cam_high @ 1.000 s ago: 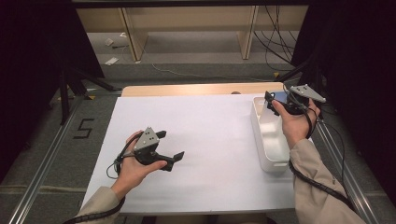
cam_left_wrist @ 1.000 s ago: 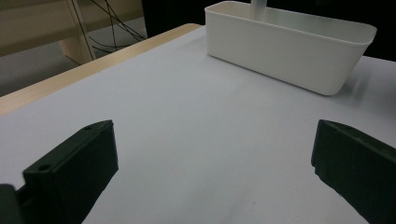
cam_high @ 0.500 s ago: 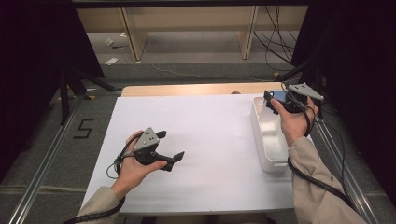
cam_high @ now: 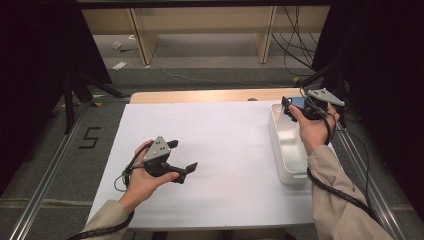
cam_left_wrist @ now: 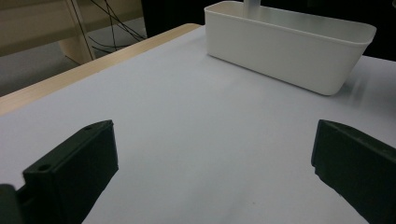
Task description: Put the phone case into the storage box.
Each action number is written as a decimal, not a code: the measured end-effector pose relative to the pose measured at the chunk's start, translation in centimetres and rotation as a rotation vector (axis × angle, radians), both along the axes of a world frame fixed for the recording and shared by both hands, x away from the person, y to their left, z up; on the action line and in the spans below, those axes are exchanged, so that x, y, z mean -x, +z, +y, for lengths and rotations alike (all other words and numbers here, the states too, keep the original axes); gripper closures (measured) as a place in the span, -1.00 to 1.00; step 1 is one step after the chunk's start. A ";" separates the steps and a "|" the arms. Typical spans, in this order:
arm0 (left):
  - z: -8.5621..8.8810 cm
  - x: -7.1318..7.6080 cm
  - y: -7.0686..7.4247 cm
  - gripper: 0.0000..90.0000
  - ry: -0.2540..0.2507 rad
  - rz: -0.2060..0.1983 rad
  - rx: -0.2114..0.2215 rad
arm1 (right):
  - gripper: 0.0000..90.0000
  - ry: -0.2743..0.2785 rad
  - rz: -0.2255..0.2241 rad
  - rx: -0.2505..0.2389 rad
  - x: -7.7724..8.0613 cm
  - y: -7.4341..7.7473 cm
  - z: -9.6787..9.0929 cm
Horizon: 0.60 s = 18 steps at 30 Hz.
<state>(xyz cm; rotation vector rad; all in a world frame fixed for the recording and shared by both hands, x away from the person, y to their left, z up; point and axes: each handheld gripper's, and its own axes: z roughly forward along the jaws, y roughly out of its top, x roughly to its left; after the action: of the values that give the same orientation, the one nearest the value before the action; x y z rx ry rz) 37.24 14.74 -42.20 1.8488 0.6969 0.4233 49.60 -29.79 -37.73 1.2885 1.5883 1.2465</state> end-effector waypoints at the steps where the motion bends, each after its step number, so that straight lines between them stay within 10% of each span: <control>1: 0.0 0.0 0.0 -1.00 0.000 0.000 0.000 | -0.60 0.000 0.003 0.003 0.0 0.0 0.0; 18: 0.0 0.0 0.0 -1.00 -0.001 0.000 -0.001 | -0.60 -0.002 0.013 0.004 -0.7 -0.2 0.1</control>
<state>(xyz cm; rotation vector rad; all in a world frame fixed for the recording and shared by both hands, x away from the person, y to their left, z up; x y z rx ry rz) 37.25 14.71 -42.21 1.8501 0.6954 0.4230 50.31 -29.66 -37.95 1.2976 1.5973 1.2361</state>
